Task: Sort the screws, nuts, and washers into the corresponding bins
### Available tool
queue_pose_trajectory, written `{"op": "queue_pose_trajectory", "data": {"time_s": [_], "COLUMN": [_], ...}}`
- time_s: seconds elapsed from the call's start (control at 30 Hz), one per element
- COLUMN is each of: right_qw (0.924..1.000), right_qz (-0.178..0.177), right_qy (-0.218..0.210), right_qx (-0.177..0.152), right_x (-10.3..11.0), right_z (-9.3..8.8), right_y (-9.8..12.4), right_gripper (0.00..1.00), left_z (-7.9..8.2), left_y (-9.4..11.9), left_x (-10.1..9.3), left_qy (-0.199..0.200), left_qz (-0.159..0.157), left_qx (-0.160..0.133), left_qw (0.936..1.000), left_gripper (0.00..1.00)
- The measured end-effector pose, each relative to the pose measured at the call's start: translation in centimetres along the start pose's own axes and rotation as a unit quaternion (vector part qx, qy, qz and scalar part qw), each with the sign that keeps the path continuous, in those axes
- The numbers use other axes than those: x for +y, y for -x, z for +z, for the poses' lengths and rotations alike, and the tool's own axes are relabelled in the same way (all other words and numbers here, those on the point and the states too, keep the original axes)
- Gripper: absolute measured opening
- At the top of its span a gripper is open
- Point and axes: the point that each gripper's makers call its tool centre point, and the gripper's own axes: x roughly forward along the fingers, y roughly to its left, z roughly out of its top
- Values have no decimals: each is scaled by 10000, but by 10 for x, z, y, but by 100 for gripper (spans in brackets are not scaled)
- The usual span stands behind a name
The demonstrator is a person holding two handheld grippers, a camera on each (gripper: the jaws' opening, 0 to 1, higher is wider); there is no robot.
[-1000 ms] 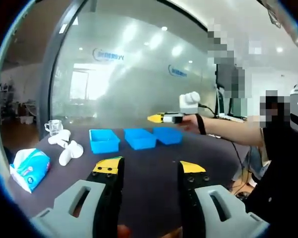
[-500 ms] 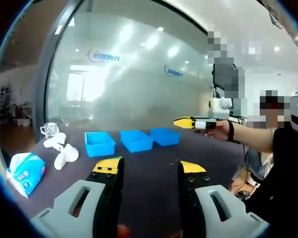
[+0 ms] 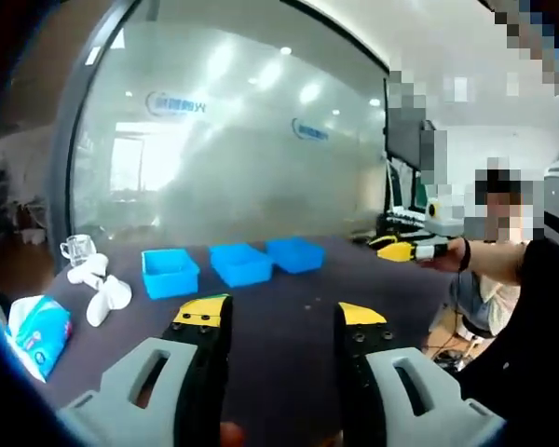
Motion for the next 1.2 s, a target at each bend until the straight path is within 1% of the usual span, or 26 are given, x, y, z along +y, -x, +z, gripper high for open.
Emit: {"op": "queue_pose_trajectory", "data": {"time_s": [0.23, 0.4, 0.5, 0.6, 0.77, 0.9, 1.0, 1.1, 1.2], "right_qw": [9998, 9996, 9998, 9999, 9994, 9977, 9955, 9928, 9889], "right_qz": [-130, -191, -158, -14, 179, 384, 486, 570, 706], "right_qy": [-163, -195, -87, -60, -93, 77, 223, 380, 590], "right_qx": [54, 90, 109, 146, 280, 561, 784, 983, 1163], "right_x": [-7, -11, -11, -8, -8, -6, -7, -9, -9], "right_z": [-13, -15, -13, -11, -11, -16, -19, -18, -14], "right_y": [30, 39, 41, 43, 42, 40, 36, 30, 21], "right_gripper": [26, 25, 25, 26, 26, 27, 26, 26, 26], "left_z": [-2, -4, -13, -20, -24, -26, -27, -28, -28], "left_y": [-1, -2, -3, -3, -2, -1, -2, -2, -2], "left_x": [-3, -6, -12, -17, -23, -27, -27, -26, -26], "left_qy": [-44, -58, -47, -95, -90, -84, -70, -78, -62], "left_qz": [-68, -141, -306, -401, -553, -692, -723, -724, -729], "left_qx": [62, 116, 311, 452, 539, 594, 613, 630, 619], "left_qw": [9999, 9998, 9990, 9981, 9970, 9958, 9955, 9954, 9954], "left_gripper": [43, 43, 43, 43, 43, 43, 43, 43, 43]}}
